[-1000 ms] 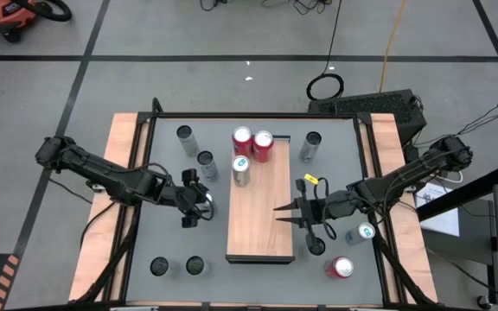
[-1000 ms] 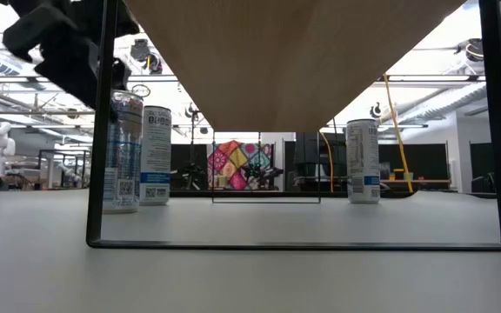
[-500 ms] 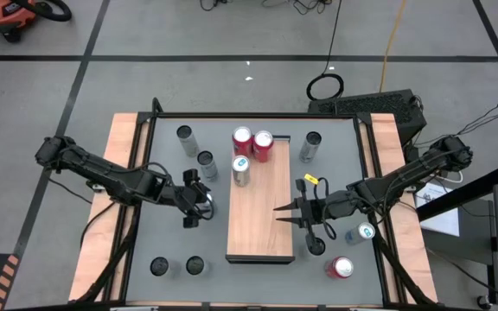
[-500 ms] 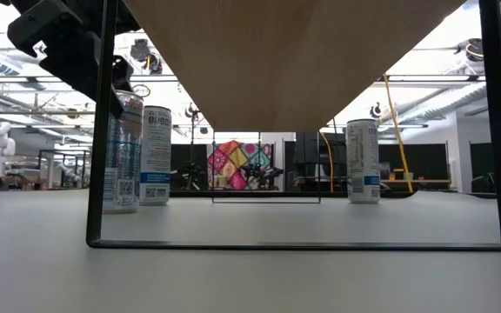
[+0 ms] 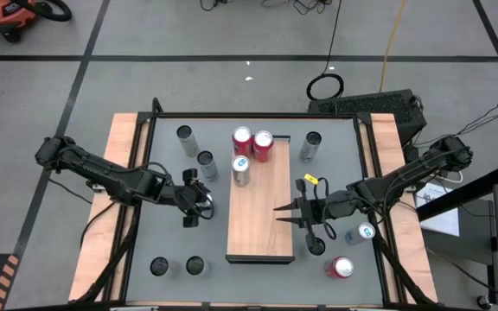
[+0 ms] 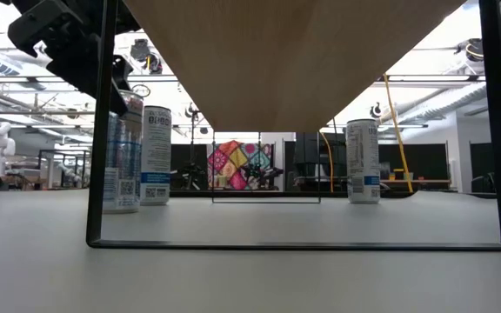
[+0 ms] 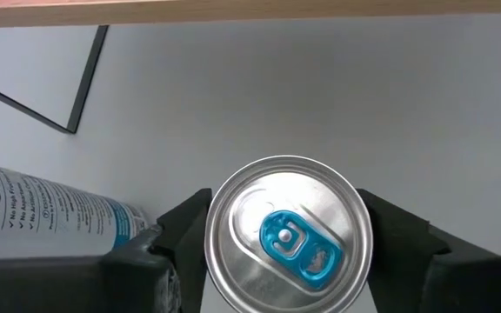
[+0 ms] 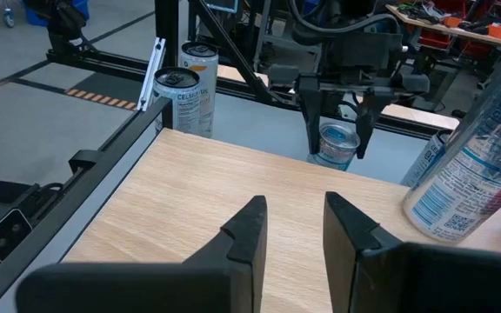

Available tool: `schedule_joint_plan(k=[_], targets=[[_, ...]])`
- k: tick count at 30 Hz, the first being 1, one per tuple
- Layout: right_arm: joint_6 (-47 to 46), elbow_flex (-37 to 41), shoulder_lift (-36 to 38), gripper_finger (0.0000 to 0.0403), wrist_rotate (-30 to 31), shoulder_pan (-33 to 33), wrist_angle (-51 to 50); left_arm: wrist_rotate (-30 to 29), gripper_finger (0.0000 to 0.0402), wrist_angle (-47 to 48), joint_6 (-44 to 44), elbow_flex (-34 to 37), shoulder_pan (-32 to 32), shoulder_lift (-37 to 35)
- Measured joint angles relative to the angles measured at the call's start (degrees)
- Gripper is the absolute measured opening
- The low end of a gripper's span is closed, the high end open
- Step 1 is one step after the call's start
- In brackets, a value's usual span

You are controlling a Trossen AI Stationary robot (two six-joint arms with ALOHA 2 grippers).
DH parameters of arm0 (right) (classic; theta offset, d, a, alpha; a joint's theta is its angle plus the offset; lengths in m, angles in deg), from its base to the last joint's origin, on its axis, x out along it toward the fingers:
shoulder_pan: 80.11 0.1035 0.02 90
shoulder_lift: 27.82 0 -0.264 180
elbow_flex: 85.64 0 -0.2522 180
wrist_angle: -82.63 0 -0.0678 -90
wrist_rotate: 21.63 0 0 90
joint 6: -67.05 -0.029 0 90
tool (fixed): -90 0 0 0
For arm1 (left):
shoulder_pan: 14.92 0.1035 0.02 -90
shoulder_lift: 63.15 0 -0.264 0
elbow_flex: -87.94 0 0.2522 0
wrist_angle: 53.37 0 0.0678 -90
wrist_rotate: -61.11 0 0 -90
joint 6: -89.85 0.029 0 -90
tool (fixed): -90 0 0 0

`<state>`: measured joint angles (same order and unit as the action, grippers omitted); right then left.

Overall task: Place canned beverage on shelf
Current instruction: Put the left blue soda can on the shelf aligned with the other orange soda can

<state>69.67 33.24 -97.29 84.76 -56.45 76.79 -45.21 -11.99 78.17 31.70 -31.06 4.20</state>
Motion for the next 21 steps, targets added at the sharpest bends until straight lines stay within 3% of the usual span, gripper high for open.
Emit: schedule_joint_plan(k=[5, 13, 21], targets=[[-0.34, 0.00, -0.21, 0.0054, -0.02, 0.00, 0.48, 0.22, 0.0221, 1.31, -0.90, -2.17, 0.00, 0.09], [-1.09, 0.00, -4.82, 0.0056, 0.01, 0.00, 9.43, -0.75, 0.0221, 12.39, -16.21, -11.27, 0.39, 0.07], [-0.44, 0.00, -9.55, 0.0096, 0.06, -0.05, 21.67, -1.34, 0.0221, 22.72, -24.18, -20.85, -0.13, 0.02]])
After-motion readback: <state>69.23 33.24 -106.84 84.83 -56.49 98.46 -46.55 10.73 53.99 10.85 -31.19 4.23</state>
